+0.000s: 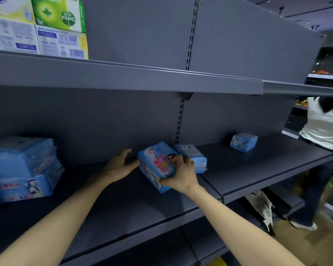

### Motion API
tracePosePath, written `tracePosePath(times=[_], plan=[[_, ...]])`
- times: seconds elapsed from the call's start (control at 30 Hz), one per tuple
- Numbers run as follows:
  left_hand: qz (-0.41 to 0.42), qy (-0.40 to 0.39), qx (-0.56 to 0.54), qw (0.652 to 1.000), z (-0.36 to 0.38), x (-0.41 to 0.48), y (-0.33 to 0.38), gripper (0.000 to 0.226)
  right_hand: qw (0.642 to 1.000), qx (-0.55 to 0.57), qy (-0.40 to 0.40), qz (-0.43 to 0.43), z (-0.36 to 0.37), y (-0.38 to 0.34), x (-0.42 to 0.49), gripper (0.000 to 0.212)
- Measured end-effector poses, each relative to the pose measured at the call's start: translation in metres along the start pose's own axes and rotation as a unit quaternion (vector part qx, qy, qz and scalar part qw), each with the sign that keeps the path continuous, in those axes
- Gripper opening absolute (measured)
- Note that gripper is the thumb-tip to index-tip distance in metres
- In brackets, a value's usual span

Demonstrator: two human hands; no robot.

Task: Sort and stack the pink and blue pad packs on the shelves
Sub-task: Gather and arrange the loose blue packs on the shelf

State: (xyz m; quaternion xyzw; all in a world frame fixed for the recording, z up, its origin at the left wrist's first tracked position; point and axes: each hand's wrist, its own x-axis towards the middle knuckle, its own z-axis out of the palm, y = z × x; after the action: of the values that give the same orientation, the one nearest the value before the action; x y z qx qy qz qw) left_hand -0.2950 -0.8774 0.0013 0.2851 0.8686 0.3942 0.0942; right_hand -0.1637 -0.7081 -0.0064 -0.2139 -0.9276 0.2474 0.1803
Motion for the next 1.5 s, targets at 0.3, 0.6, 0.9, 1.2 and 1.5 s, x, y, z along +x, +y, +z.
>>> tracePosePath(times=[0.3,0.6,0.9,1.2,1.5], plan=[[-0.067,-0.073,-0.264,0.959,-0.011,-0.005,0.007,0.096,0.98,-0.003,0.036,-0.196,-0.001,0.016,0.0,0.081],[-0.065,-0.107,-0.295,0.947,-0.011,-0.006,0.009,0.096,0.954,0.056,0.099,-0.276,-0.003,0.026,0.004,0.066],[-0.08,-0.044,-0.37,0.924,-0.005,-0.001,0.018,0.053,0.968,0.089,0.018,-0.235,-0.007,0.026,0.012,0.092],[-0.213,0.003,-0.466,0.859,-0.006,0.005,0.019,0.03,0.976,0.178,0.031,-0.12,-0.014,0.045,0.012,0.083],[-0.259,-0.1,-0.558,0.782,0.007,-0.001,0.023,0.051,0.963,0.257,-0.037,-0.073,-0.008,0.033,0.019,0.07]])
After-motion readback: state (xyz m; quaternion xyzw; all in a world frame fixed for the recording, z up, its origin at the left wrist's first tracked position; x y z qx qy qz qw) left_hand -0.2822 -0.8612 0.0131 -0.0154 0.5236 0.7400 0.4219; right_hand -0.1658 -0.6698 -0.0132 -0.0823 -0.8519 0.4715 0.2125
